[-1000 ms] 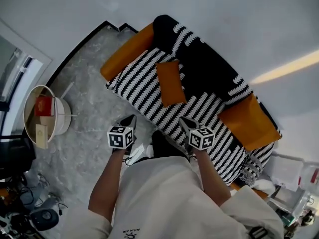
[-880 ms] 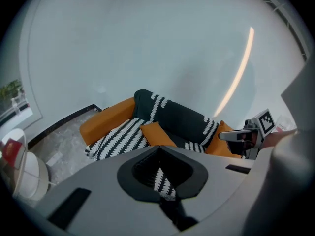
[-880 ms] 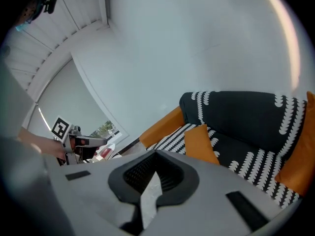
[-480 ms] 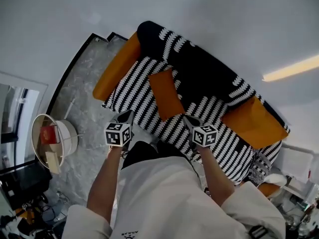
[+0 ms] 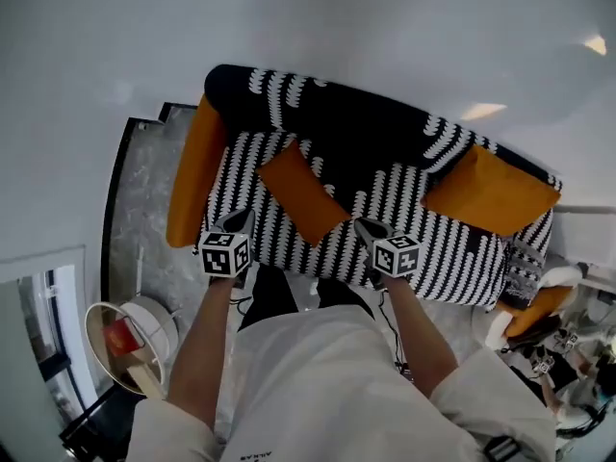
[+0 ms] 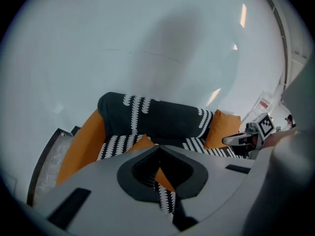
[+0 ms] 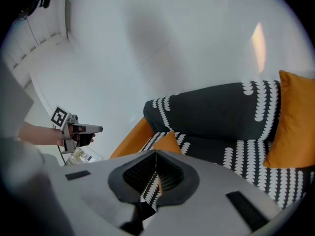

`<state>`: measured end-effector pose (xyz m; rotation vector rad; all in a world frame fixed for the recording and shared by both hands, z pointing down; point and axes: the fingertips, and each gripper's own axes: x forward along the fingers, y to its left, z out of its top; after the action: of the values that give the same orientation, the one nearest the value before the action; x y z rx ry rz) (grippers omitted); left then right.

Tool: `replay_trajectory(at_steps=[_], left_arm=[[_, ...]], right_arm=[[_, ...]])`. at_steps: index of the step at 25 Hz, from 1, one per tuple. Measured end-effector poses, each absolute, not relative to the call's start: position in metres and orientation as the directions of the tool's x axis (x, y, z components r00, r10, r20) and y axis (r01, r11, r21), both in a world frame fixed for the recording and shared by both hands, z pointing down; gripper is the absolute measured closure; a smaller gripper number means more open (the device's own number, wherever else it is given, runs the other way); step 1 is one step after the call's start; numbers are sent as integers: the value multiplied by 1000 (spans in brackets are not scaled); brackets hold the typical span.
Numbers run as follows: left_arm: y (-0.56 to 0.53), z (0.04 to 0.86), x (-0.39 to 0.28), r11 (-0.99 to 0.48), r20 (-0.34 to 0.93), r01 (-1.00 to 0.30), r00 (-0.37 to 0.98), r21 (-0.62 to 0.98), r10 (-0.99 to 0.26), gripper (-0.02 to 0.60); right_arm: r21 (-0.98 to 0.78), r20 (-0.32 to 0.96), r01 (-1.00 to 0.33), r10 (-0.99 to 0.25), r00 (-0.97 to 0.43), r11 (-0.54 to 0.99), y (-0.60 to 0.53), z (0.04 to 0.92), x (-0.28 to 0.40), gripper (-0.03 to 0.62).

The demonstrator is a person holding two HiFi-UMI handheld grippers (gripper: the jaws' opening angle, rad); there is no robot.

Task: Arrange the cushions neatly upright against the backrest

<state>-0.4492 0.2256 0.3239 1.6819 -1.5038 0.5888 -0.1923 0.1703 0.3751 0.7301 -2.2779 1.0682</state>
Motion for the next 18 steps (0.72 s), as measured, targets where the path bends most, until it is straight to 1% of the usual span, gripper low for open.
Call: replay_trajectory(at_steps=[4, 8, 11, 18], left_arm=[[177, 348, -455, -114, 776, -954, 294, 279, -558, 563], [142, 375, -464, -218, 782, -932, 362, 290, -508, 563], [123, 397, -465, -288, 789, -906, 414, 309, -454, 563], [80, 464, -473, -382, 826, -877, 431, 290, -363, 563]], right_arm=[[-498, 687, -745, -322, -651, 443, 165, 387, -193, 570], [-484, 714, -800, -367, -596, 356, 168, 401, -204, 571], [-476, 742, -844, -401, -537, 248, 180, 422, -206, 569], [-429, 795, -902, -451, -406, 56, 176, 481, -200, 569]])
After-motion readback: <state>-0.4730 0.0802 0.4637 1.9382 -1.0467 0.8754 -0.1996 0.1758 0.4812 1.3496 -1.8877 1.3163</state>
